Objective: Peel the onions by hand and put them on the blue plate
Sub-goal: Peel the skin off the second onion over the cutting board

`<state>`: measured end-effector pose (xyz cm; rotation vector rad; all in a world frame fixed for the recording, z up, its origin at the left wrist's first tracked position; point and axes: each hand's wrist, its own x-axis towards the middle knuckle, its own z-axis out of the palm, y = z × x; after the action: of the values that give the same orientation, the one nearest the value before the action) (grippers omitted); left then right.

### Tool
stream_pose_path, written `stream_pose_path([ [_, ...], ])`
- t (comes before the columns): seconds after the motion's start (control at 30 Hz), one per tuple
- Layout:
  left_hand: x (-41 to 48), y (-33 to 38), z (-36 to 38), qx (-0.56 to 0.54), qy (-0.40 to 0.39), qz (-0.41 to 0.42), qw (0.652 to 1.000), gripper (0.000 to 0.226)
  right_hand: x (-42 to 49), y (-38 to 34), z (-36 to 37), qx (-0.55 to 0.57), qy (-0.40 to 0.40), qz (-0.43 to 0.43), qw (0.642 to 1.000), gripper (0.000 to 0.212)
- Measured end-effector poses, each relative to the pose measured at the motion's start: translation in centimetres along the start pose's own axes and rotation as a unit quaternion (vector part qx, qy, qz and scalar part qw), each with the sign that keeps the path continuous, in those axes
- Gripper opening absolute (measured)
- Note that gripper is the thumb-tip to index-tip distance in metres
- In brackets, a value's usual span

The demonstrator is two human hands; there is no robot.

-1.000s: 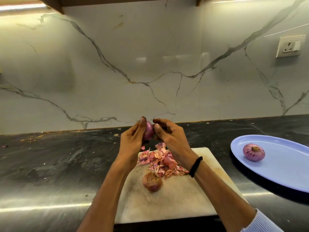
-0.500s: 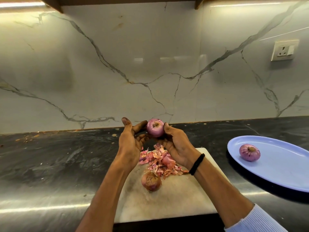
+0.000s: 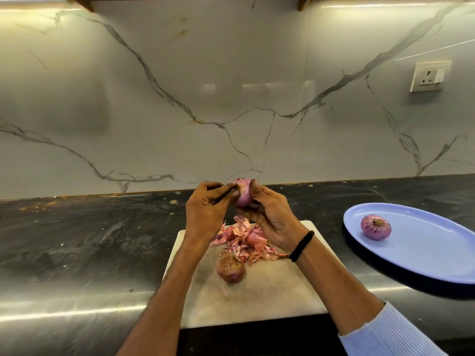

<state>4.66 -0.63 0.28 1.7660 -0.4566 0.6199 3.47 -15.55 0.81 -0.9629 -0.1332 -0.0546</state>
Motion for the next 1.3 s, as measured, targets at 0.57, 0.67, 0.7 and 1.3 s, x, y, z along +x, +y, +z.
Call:
stream_pose_path([
  [0.57, -0.3, 0.0, 0.2, 0.113, 0.079, 0.091, 0.986, 0.023, 0.7, 1.1, -0.7, -0.154, -0.024, -0.101, 0.983, 0.049],
  [0.67, -0.2, 0.0, 0.2, 0.130, 0.079, 0.091, 0.984, 0.024, 0.7, 1.2, -0.7, -0.199, -0.014, -0.123, 0.972, 0.050],
  [0.7, -0.2, 0.0, 0.3, 0.135, 0.080, 0.091, 0.983, 0.024, 0.6, 1.3, -0.7, -0.212, -0.014, -0.128, 0.969, 0.048],
  [1.3, -0.3, 1.7, -0.1, -0.101, 0.072, -0.116, 0.985, 0.015, 0.2, 1.4, 0.0, -0.067, -0.040, -0.065, 0.995, 0.035],
])
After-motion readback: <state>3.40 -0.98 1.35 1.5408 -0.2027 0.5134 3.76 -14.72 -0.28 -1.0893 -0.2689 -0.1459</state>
